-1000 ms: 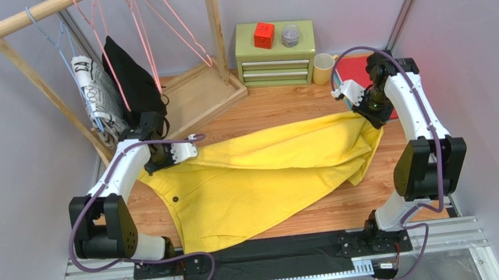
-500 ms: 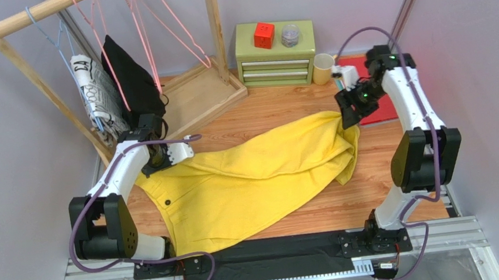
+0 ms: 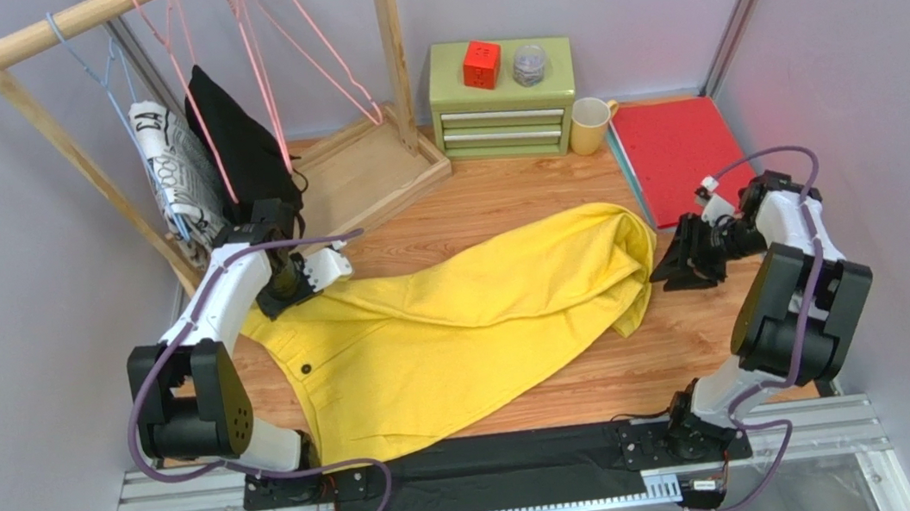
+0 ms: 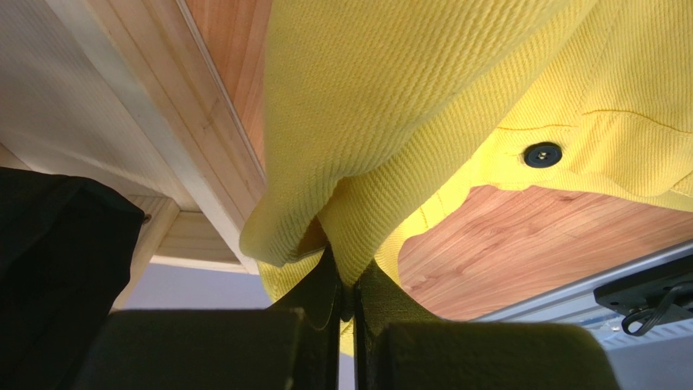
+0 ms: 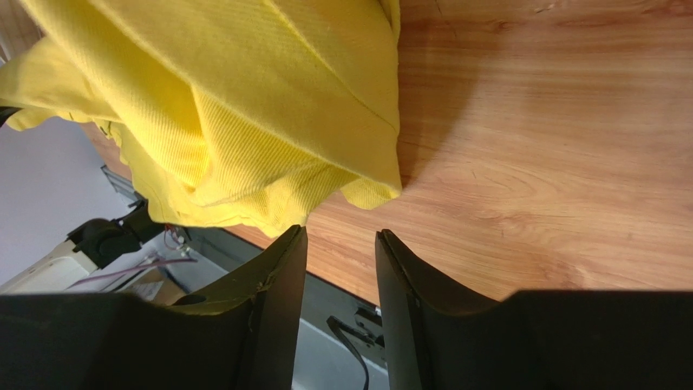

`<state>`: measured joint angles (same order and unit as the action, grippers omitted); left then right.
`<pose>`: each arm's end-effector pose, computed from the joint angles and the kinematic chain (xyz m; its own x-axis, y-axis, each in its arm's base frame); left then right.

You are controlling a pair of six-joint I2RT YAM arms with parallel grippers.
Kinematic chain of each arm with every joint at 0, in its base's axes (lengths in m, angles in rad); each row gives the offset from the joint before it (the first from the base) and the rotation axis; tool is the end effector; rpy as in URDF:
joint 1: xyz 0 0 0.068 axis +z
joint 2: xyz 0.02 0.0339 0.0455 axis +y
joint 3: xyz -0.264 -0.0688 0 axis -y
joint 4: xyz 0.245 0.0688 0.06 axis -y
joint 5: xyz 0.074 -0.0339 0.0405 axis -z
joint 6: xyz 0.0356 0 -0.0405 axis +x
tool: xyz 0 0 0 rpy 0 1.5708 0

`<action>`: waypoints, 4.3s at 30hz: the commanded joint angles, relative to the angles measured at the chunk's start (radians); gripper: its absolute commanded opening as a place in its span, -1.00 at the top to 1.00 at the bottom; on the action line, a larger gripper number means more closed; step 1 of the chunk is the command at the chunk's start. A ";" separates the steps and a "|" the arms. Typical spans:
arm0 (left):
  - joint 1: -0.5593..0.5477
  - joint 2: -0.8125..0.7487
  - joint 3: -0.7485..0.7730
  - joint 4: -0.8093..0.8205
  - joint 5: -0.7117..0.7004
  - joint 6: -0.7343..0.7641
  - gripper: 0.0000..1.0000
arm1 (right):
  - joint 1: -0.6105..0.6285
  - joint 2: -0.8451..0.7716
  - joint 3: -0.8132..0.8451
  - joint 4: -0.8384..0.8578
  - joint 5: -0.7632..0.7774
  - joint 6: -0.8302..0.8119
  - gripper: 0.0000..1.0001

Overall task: Place the trousers on the hanger
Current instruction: Fold the trousers

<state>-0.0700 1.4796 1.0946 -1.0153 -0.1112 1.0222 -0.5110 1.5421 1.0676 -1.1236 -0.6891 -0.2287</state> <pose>0.2637 -0.0145 0.2322 -0.4694 0.8830 0.0048 0.8653 0.4589 0.2018 0.2335 -0.1050 0.2174 -0.9382 0.3254 -0.1175 0.1847 0.7583 0.6252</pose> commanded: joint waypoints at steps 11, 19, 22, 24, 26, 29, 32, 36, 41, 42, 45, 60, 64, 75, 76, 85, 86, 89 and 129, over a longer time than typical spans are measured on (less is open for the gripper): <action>0.003 0.030 0.074 -0.023 0.031 -0.016 1.00 | 0.141 0.269 0.017 0.068 0.145 0.040 0.31; 0.003 0.056 0.077 -0.026 0.053 -0.053 1.00 | 0.206 0.349 0.061 0.099 0.151 0.094 0.31; 0.003 0.045 0.076 -0.035 0.059 -0.056 1.00 | 0.203 0.337 0.115 0.087 0.204 0.071 0.96; 0.003 0.028 0.073 -0.037 0.068 -0.057 1.00 | 0.180 0.288 0.158 0.027 0.235 0.008 1.00; 0.004 0.004 0.076 -0.026 0.085 -0.073 1.00 | 0.143 0.207 0.199 -0.020 0.273 -0.055 1.00; 0.006 -0.048 0.061 0.001 0.105 -0.093 1.00 | 0.077 0.098 0.320 -0.126 0.355 -0.208 1.00; 0.009 -0.123 0.013 0.038 0.149 -0.093 1.00 | 0.030 0.015 0.429 -0.234 0.459 -0.413 1.00; 0.010 -0.214 -0.056 0.079 0.170 -0.045 1.00 | 0.017 -0.083 0.474 -0.255 0.597 -0.660 1.00; 0.021 -0.281 -0.098 0.132 0.140 -0.011 1.00 | 0.017 -0.151 0.477 -0.167 0.688 -0.811 1.00; 0.029 -0.289 -0.101 0.141 0.137 -0.005 1.00 | 0.017 -0.148 0.483 -0.150 0.688 -0.823 0.99; 0.036 -0.312 -0.107 0.222 0.114 0.003 1.00 | 0.026 -0.105 0.543 -0.098 0.688 -0.828 1.00; 0.019 -0.005 0.111 0.336 0.071 -0.034 0.95 | 0.223 0.685 1.376 -0.343 0.783 -0.578 -0.31; 0.016 0.031 0.108 0.304 0.050 -0.050 0.85 | 0.201 0.517 1.142 -0.271 0.659 -0.624 -0.38; 0.013 0.080 0.100 0.233 0.059 -0.076 0.84 | 0.252 0.393 0.752 -0.091 0.534 -0.681 -0.05; 0.013 0.082 0.108 0.225 0.062 -0.076 0.84 | 0.253 0.409 0.758 -0.061 0.537 -0.699 -0.03; 0.013 0.105 0.120 0.198 0.079 -0.080 0.82 | 0.253 0.604 0.903 -0.028 0.551 -0.833 -0.18; 0.013 0.110 0.122 0.198 0.081 -0.085 0.82 | 0.253 0.619 0.910 -0.030 0.557 -0.837 -0.20; 0.013 0.123 0.123 0.196 0.082 -0.094 0.81 | 0.258 0.676 0.919 -0.002 0.585 -0.844 -0.23; 0.018 0.070 0.157 0.211 0.172 -0.201 1.00 | 0.178 0.495 0.974 -0.018 0.548 -0.868 1.00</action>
<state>-0.0525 1.6337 1.2186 -0.8375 -0.0113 0.8879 -0.2913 2.2646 2.0388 -1.1339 -0.1272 -1.1099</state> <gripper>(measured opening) 0.017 0.015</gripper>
